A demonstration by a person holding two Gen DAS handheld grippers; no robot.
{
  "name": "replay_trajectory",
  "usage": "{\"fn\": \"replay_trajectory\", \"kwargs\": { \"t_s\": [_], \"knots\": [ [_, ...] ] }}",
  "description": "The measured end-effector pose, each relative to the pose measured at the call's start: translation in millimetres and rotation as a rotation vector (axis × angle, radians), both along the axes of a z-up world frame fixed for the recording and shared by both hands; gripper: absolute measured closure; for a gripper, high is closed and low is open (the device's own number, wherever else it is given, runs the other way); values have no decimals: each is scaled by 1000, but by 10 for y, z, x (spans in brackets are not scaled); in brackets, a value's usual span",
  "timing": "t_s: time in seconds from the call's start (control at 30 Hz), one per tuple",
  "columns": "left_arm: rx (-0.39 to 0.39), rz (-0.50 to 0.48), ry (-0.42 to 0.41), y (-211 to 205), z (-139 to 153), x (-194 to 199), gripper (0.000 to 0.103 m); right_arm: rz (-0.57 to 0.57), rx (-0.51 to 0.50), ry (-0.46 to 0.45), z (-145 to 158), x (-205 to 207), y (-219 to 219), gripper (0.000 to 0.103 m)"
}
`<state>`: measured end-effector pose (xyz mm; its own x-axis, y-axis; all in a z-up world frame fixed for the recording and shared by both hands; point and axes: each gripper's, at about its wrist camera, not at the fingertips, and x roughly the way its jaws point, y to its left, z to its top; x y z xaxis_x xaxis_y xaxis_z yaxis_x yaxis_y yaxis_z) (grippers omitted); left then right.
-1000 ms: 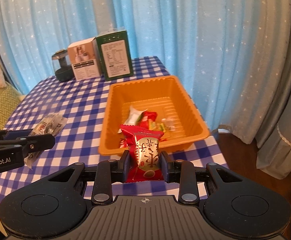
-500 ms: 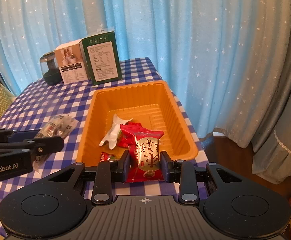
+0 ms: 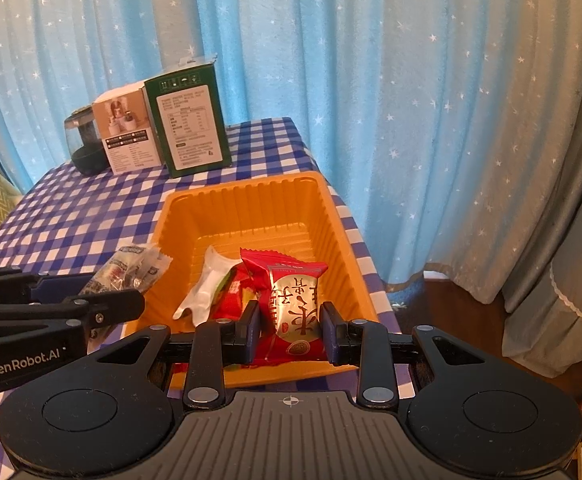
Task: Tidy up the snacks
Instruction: 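Lower the biscuit and red candy into the tray and open both tools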
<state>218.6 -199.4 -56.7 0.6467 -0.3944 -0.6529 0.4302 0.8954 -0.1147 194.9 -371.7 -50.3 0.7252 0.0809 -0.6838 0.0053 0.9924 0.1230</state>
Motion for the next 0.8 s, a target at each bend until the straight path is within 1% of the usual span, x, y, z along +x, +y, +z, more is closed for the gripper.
{"fn": "replay_trajectory", "kwargs": {
  "t_s": [0.37, 0.47, 0.5, 0.53, 0.57, 0.8],
  "knots": [
    [-9, -2, 13, -79, -158, 184, 69, -12, 8, 8, -96, 144, -75, 71],
    [-24, -8, 8, -115, -203, 216, 68, -17, 11, 11, -114, 152, -85, 71],
    [-24, -9, 4, -127, -220, 224, 67, -17, 12, 12, -122, 151, -88, 71],
    [-15, -6, 2, -138, -233, 230, 63, -17, 12, 13, -127, 150, -86, 71],
    [-11, -4, -2, -139, -237, 235, 63, -17, 13, 14, -132, 147, -84, 71],
    [-6, 25, -2, 21, -244, 157, 63, -17, 25, 19, -151, 115, -75, 71]
  ]
}}
